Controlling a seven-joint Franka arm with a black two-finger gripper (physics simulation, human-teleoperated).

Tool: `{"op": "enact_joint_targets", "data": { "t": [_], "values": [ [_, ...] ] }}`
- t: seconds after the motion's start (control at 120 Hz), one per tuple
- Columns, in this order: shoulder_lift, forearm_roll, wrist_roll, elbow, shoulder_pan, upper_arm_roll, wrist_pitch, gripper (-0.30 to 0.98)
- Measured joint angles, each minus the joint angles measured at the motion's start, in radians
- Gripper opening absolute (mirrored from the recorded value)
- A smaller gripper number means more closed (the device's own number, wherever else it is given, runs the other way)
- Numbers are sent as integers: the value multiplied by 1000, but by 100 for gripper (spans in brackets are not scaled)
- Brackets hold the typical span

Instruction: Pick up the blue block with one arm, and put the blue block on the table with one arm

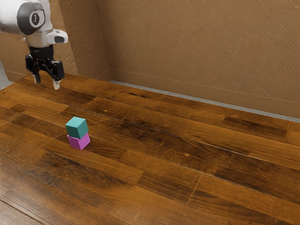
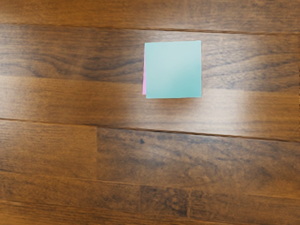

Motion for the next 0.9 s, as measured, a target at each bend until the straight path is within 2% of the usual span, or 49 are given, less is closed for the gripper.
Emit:
{"op": "enact_joint_targets", "data": {
  "t": [0.133, 0.267, 0.392, 0.55, 0.683, 0.9],
  "values": [
    [43, -33, 41, -44, 17, -1, 120, 66],
    [161, -80, 91, 30, 97, -33, 184, 66],
    [240, -102, 134, 68, 153, -103, 236, 66],
    [343, -141, 173, 142, 171, -136, 279, 66],
    [340, -166, 169, 95, 165, -138, 297, 66],
    [264, -171, 134, -121, 144, -138, 398, 66]
  ]
}}
